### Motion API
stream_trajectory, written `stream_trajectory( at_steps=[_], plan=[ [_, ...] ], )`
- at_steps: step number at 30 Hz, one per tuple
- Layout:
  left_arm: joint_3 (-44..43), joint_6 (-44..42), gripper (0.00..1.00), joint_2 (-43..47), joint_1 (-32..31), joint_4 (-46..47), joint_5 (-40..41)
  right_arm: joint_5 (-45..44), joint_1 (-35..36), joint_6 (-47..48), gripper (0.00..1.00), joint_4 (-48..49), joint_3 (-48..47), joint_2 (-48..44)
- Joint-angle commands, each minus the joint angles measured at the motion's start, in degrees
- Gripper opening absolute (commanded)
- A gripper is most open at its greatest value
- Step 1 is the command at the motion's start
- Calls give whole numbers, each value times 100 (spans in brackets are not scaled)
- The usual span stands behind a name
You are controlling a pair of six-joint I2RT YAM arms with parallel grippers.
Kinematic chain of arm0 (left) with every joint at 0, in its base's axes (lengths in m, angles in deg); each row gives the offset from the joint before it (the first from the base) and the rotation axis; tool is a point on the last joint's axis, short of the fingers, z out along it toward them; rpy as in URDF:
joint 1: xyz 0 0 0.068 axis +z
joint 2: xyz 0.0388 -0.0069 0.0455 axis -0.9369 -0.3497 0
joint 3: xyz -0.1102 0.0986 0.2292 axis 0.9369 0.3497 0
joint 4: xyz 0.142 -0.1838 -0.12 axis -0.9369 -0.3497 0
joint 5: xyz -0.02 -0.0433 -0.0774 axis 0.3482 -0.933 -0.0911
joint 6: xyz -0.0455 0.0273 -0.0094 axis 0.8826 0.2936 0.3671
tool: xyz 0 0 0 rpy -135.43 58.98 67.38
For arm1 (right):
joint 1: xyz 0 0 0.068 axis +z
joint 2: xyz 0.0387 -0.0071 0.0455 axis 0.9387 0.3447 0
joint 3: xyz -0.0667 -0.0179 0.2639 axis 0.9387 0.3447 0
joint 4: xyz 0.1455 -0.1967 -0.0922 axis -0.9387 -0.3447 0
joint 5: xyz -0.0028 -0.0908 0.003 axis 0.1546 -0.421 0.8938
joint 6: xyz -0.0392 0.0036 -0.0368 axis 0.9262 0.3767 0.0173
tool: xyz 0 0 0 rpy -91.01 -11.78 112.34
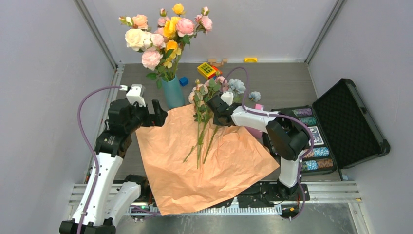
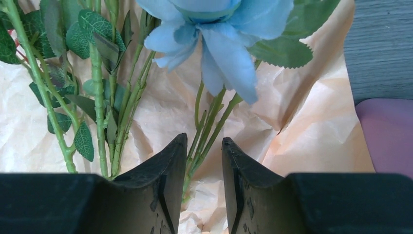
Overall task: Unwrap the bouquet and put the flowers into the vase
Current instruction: Pick up the fake flower from the wrapping paper.
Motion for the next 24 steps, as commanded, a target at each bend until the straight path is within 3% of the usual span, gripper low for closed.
stream_trajectory(
  at_steps=[1,16,24],
  plan=[
    [-7,-135,99,19,-12,25,67,-365,-11,-31,38,40,-183,100],
    [-3,-156,99,-60,-8,4,127,-202,-59,-24,32,396,-141,205],
    [-2,-155,98,-114,-13,13,114,-334,-70,-54,18,445,-54,74]
  ],
)
